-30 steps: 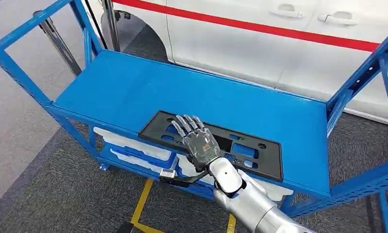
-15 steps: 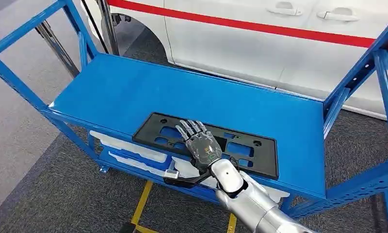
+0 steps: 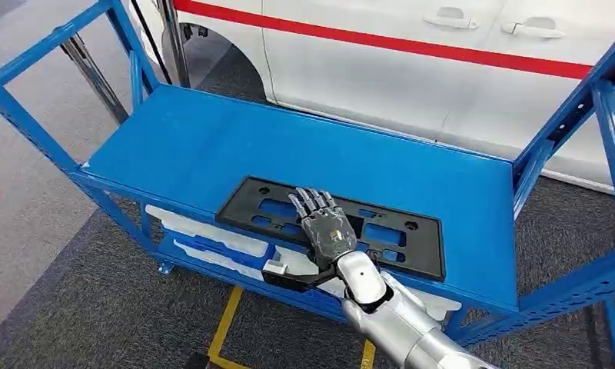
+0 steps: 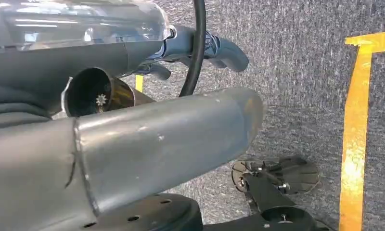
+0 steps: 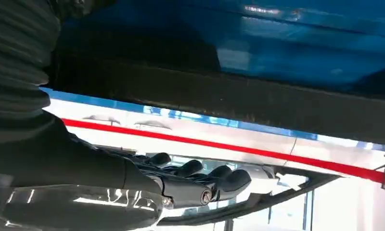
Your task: Take the parts from the cabinet and place them on the table.
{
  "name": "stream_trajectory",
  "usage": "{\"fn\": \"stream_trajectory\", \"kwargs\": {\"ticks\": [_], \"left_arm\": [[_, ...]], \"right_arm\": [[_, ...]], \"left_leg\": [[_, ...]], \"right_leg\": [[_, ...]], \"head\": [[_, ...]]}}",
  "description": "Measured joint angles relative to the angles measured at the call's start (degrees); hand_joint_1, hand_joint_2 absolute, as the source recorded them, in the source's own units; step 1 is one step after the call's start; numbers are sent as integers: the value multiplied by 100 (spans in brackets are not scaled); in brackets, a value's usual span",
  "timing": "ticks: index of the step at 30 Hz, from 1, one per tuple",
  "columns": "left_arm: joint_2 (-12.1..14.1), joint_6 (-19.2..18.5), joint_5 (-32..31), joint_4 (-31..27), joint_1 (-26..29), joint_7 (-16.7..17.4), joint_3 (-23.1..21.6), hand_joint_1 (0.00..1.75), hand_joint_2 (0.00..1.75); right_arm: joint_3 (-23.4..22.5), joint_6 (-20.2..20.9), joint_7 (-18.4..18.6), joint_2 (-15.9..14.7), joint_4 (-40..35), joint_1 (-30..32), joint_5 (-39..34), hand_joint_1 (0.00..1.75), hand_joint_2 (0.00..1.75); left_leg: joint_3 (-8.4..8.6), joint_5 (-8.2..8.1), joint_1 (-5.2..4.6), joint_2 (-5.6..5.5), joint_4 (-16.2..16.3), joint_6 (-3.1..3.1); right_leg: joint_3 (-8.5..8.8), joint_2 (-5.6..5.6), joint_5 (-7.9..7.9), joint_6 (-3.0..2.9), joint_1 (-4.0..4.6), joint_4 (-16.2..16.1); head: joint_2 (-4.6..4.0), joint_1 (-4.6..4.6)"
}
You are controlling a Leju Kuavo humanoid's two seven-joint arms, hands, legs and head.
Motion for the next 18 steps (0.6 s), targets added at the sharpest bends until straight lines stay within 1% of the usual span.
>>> {"fn": "stream_trajectory", "kwargs": {"ticks": [3,4,6,11,18], "left_arm": [[-2,2,7,0,4,-2,24,0,0],[-2,4,7,0,5,-2,28,0,0],[-2,7,7,0,11,-4,33,0,0],[-2,7,9,0,39,-9,41,0,0],[0,0,52,0,61,-26,76,0,0]], "right_arm": [[-9,-7,59,4,24,62,0,161,175],[-13,-7,85,4,31,83,2,164,175],[-37,-11,111,20,53,116,2,166,175],[-173,-50,151,63,57,91,2,173,175],[-308,-15,159,68,57,35,2,175,175]], "left_leg": [[-2,3,0,0,2,5],[-3,5,0,0,3,7],[-4,6,-2,0,4,10],[-1,11,-7,0,6,16],[1,11,-7,0,10,16]], "right_leg": [[3,0,15,16,-1,-10],[4,0,16,16,-1,-11],[4,0,22,20,-4,-11],[7,-1,27,24,-10,-12],[7,0,30,21,-10,-11]], "head": [[0,0],[0,0],[0,0],[0,0],[0,-2]]}}
